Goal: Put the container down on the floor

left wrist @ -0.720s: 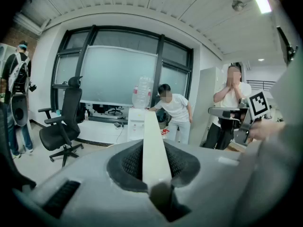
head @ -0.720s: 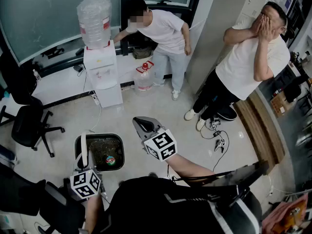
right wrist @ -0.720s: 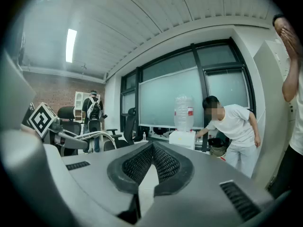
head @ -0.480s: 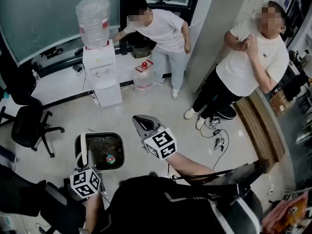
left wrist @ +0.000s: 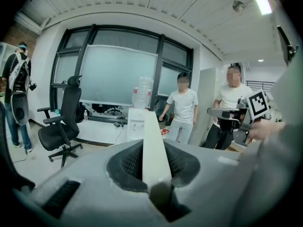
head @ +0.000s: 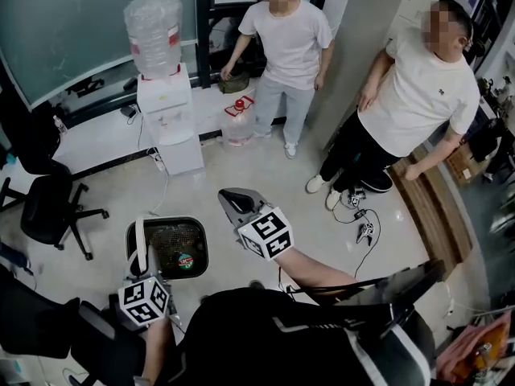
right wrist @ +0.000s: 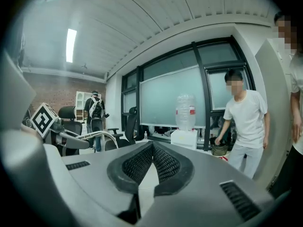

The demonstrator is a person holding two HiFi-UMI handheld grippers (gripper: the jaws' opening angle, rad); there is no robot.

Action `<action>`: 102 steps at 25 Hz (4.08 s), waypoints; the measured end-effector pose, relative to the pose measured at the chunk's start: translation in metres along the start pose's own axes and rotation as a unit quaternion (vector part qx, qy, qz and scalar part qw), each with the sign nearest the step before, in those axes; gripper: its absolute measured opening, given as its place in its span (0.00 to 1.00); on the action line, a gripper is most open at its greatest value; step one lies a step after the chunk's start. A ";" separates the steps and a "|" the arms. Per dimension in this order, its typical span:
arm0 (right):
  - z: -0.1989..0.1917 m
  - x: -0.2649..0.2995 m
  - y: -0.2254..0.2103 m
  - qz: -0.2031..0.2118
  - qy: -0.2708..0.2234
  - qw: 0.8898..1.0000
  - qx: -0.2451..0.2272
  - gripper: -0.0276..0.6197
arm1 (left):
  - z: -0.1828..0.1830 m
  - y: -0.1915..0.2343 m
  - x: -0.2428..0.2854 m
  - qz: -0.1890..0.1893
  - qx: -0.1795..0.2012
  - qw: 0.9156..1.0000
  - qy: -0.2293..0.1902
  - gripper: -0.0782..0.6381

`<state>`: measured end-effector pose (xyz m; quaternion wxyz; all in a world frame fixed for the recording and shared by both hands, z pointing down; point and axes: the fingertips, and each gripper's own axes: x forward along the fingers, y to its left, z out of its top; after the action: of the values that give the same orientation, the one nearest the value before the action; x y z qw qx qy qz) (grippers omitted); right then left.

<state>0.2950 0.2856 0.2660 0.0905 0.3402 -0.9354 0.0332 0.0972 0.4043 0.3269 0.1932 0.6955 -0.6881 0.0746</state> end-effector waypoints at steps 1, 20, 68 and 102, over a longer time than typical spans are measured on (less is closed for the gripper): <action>-0.001 0.002 0.001 0.001 0.002 1.000 0.001 0.05 | 0.000 0.001 0.000 0.000 -0.001 1.000 0.000 0.19; -0.001 0.038 0.047 -0.027 0.013 1.000 -0.006 0.05 | -0.004 0.068 0.000 -0.028 -0.004 1.000 0.000 0.19; 0.019 0.296 -0.159 0.076 0.017 0.997 0.011 0.05 | 0.113 0.127 0.253 0.086 -0.031 0.996 0.012 0.19; 0.060 0.523 -0.167 0.055 0.029 0.998 -0.005 0.05 | 0.170 0.279 0.430 0.023 -0.019 0.999 0.030 0.19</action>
<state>0.0006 -0.1794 0.3074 0.1174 0.2869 -0.9498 0.0432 -0.1875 -0.0517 0.3770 0.2250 0.6730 -0.6992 0.0871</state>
